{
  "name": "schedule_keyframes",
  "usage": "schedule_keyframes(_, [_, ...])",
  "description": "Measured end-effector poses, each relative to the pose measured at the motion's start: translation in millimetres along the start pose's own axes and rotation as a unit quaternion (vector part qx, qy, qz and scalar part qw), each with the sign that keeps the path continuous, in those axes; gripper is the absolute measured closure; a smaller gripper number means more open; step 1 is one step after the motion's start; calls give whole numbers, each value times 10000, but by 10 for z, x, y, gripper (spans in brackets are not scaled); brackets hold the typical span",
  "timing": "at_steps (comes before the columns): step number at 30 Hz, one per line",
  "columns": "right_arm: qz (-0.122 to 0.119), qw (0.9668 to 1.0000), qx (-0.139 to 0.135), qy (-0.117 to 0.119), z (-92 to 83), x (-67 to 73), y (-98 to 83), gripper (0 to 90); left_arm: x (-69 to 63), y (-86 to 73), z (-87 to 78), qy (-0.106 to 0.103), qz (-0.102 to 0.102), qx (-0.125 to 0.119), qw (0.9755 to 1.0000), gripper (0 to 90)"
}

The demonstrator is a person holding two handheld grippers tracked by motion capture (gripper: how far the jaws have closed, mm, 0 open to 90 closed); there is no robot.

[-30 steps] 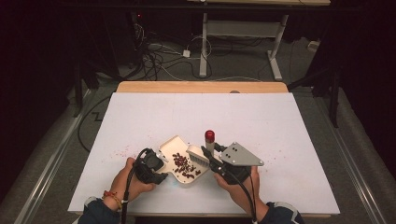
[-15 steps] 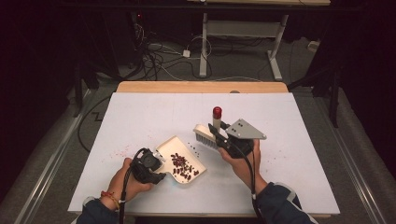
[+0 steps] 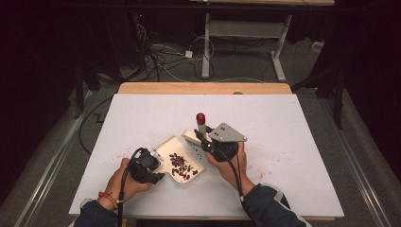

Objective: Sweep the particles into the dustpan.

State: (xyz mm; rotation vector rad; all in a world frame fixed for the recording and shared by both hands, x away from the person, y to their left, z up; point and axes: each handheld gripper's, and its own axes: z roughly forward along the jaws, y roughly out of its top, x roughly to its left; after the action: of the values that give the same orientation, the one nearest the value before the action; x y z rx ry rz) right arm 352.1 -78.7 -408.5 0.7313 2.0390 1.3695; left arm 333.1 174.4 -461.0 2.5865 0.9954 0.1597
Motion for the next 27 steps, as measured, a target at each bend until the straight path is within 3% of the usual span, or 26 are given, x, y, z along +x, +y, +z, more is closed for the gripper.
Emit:
schedule_keyframes(3, [20,9997,8,263,-83,139,32,704,-5,0,3,5,-16,7,10000,636])
schedule_keyframes(7, [40,9990,-110,439,-158,188,83,705,-17,0,8,30,-7,16,10000,636])
schedule_keyframes(10, [-52,9993,-242,271,-238,182,141,705,-25,-5,10,28,-8,-2,10000,637])
schedule_keyframes(12, [25,9991,-313,279,-290,117,163,705,-30,-9,11,29,-4,-2,10000,637])
schedule_keyframes(18, [35,9998,-185,75,-423,-91,101,705,-24,-17,19,24,-42,-28,10000,637])
schedule_keyframes(21, [41,10000,-41,-77,-412,-151,13,704,-31,-15,18,35,-58,-35,10000,637])
schedule_keyframes(24, [-157,9995,32,-264,-364,-141,-43,704,-42,-8,13,49,-87,-57,9999,637])
schedule_keyframes(27, [-137,9997,23,-207,-316,-97,-73,704,-44,-1,11,69,-138,-141,9998,637])
